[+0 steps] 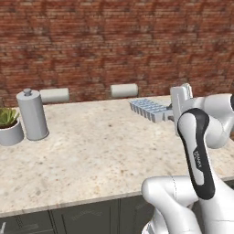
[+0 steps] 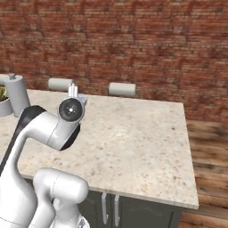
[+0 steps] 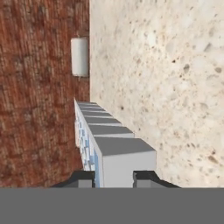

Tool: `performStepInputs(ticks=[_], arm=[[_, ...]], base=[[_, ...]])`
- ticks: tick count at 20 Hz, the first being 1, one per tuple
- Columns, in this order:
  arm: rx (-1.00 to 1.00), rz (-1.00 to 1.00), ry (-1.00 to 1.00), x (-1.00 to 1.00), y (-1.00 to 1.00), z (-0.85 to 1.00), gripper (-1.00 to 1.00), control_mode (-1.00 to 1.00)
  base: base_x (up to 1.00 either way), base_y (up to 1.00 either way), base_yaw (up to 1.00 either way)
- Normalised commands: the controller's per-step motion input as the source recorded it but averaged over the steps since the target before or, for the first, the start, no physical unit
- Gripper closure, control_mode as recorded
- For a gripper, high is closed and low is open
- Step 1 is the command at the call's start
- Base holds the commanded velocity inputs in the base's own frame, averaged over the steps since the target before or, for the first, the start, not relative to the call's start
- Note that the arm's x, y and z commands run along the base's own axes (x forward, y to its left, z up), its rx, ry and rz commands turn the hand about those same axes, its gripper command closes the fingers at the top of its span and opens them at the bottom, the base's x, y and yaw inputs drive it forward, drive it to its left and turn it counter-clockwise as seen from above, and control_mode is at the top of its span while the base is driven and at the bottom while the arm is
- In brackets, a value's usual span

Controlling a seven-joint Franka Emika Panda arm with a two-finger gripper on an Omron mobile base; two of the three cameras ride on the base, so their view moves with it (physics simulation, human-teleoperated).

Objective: Open the freezer door, pick up the ice cube tray from the freezer, and place it on the dining counter.

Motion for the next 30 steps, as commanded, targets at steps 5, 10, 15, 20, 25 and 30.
performStepInputs(ticks=[5, 10, 15, 20, 25, 30], arm=[[0.0, 0.0, 0.01, 0.63, 0.0, -0.64, 1.0, -1.0], [0.0, 0.0, 0.05, 0.55, 0.0, -0.57, 1.0, -1.0], [0.0, 0.03, 0.07, 0.39, 0.0, -0.51, 1.0, -1.0], [0.0, 0.04, 0.03, 0.37, 0.0, -0.57, 1.0, -1.0], [0.0, 0.03, 0.0, 0.37, 0.0, -0.62, 1.0, -1.0], [0.0, 0.01, 0.0, 0.3, 0.0, -0.51, 1.0, -1.0]], base=[[0.0, 0.0, 0.0], [0.0, 0.0, 0.0], [0.0, 0.0, 0.0], [0.0, 0.0, 0.0], [0.0, 0.0, 0.0], [0.0, 0.0, 0.0]])
